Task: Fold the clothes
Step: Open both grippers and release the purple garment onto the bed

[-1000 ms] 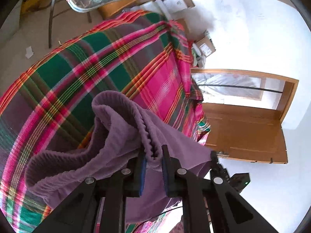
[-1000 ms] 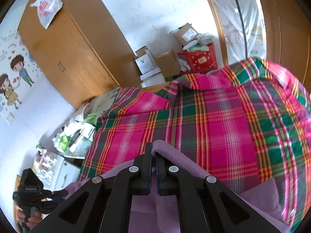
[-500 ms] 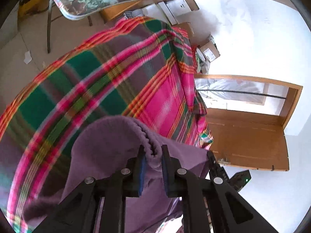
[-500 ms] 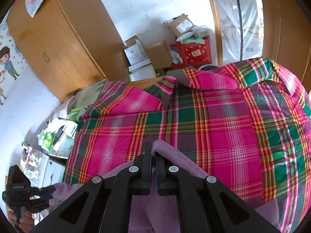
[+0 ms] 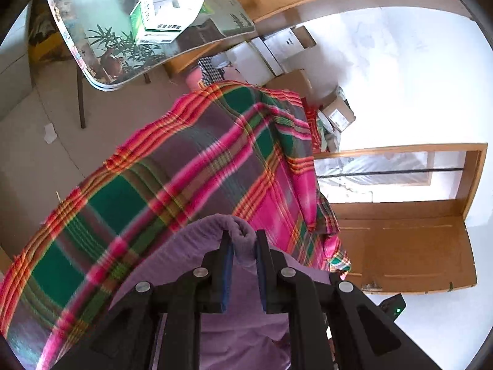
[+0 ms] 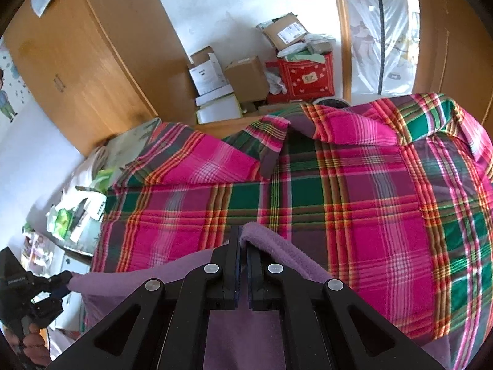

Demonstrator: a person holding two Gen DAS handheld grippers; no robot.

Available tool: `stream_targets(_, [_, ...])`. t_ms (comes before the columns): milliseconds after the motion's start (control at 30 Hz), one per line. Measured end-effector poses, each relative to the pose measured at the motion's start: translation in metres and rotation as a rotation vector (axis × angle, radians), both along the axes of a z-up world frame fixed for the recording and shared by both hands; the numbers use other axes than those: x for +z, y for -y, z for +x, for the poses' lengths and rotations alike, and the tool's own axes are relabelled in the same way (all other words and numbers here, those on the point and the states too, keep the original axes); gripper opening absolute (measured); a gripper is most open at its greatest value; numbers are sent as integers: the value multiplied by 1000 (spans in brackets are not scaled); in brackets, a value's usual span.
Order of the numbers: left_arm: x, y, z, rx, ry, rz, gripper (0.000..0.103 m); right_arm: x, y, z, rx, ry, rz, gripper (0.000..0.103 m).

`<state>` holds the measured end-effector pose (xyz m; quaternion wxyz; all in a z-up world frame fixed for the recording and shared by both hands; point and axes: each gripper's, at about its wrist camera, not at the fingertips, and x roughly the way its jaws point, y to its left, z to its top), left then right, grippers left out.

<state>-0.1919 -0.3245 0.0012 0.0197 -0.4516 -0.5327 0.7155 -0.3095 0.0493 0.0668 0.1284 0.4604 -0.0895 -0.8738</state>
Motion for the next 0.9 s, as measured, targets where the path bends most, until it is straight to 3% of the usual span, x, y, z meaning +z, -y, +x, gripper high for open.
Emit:
stream_targets(200, [2,-2,-17,6,-14,-67,14,-7,2,-9,-13,14,-19,4])
stream_targets(400, [2,-9,-23,-38,-15,-123,15,-15,4,-9,12,51,-12,11])
stream_targets(533, [1,-11,-10,-61,3,-128,19,-9,-1,1,48,66,-41,24])
stream_targets(700, [16,-22,20,-106,-35,-179,23,15,-9,34,150,16,-44,27])
stream_targets(900, [35,-51,54,-191,-86,-225,29,30,-45,78,167,-28,-33,27])
